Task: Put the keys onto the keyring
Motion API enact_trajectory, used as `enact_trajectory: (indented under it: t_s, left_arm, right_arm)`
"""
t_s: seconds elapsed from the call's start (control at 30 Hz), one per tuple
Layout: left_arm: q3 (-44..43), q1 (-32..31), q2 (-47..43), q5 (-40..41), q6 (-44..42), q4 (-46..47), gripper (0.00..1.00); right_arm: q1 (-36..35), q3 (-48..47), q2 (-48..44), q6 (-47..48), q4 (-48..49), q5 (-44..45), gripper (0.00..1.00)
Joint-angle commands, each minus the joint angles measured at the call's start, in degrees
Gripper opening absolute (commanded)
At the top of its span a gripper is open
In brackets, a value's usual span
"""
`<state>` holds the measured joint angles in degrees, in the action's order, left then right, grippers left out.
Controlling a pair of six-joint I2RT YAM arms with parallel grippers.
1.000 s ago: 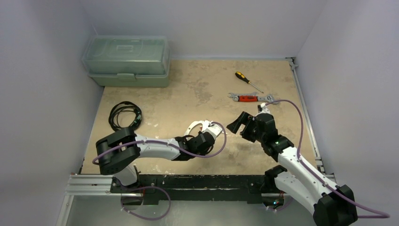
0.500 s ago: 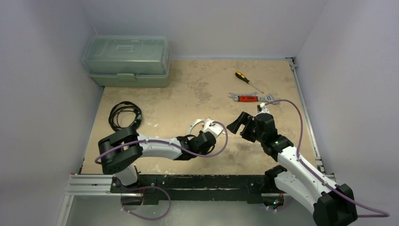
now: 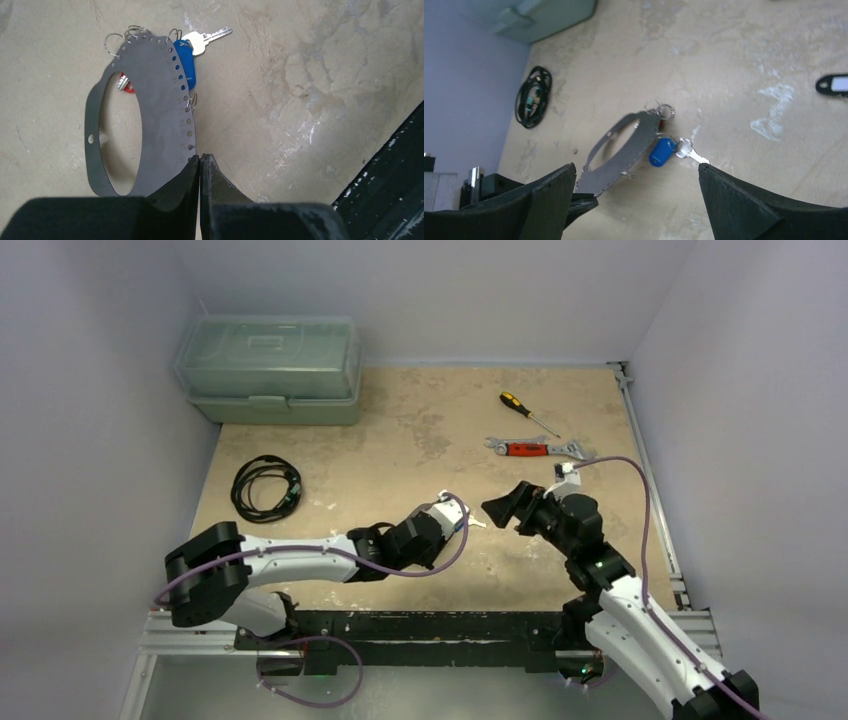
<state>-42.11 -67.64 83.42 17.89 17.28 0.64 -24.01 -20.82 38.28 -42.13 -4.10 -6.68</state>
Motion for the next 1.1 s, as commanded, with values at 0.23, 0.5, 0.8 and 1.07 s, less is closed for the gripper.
enact_trajectory:
  t_s: [0.23, 0.5, 0.8, 1.07]
  left_arm:
    - [-4.36, 0.14, -8.79, -1.60, -1.79, -11.08, 0.00]
    - [-3.66, 0.05, -19.53, 2.25, -4.86, -13.11, 0.00]
    - [-0.18, -0.29, -29.59, 1.95, -6.49, -7.56, 0.00]
    - [1.49, -0.48, -35.78, -4.10, -7.38, -3.45, 0.00]
  right_arm:
    - [-0.32, 8.03, -12.66, 6.68, 25.85, -12.73, 0.93]
    - [-0.33, 13.38, -8.51, 6.07, 45.86, -20.42, 0.91]
    - [-1.21, 15.65, -5.49, 6.02, 61.36, -24.55, 0.89]
    - [-1.97, 17.78, -0.27, 3.76, 77.60, -27.41, 0.85]
